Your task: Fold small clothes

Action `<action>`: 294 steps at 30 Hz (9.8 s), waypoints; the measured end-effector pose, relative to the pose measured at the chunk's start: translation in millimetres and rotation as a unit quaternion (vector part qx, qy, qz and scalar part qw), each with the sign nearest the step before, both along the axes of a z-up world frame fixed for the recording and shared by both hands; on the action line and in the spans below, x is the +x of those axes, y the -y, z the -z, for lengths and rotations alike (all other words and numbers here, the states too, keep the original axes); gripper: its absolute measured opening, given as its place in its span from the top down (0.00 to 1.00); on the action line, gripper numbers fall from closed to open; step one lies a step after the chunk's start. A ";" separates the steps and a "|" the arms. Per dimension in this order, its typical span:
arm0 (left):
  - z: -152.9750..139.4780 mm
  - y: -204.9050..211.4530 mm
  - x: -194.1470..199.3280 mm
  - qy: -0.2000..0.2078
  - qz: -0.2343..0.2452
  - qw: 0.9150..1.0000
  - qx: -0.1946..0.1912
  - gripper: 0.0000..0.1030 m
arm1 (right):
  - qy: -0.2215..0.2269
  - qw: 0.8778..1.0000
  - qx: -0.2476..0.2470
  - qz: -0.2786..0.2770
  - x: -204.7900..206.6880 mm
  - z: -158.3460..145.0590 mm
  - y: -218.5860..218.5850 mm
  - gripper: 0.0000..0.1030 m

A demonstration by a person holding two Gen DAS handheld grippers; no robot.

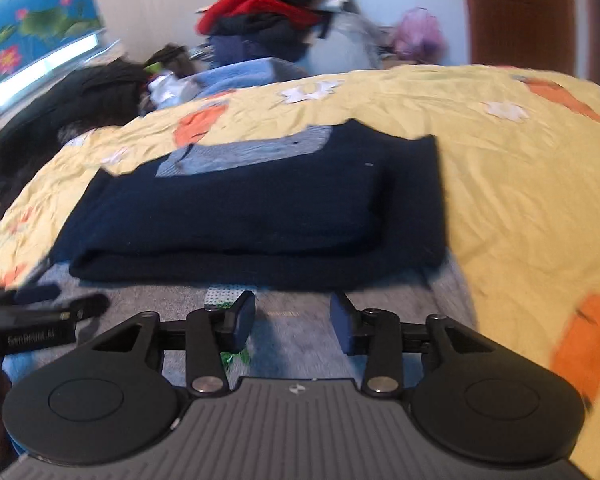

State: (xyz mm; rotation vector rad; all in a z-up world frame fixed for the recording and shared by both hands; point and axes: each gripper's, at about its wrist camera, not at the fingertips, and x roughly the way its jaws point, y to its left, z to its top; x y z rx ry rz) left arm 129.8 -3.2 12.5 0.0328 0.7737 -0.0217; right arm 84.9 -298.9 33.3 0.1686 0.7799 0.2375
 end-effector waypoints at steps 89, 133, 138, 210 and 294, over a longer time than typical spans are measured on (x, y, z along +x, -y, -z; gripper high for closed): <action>-23.7 -67.5 -268.6 0.006 -0.003 1.000 -0.020 0.11 | 0.025 0.997 -0.058 -0.052 -285.8 -5.9 -2.8 0.06; 6.5 -178.5 -261.8 -0.125 0.001 0.948 -0.292 0.94 | -0.203 0.932 0.301 -0.007 -268.6 25.7 132.3 0.69; 14.0 -181.3 -254.0 -0.140 -0.012 0.932 -0.334 0.92 | -0.209 0.914 0.348 0.004 -263.7 30.0 139.0 0.60; -18.7 -112.0 206.6 0.016 0.052 0.999 0.001 0.28 | -0.044 0.984 0.171 0.009 237.3 20.0 105.4 0.39; 20.7 -156.5 -16.9 0.007 -0.166 0.853 -0.495 0.15 | -0.031 0.925 0.346 0.157 7.3 27.6 60.4 0.19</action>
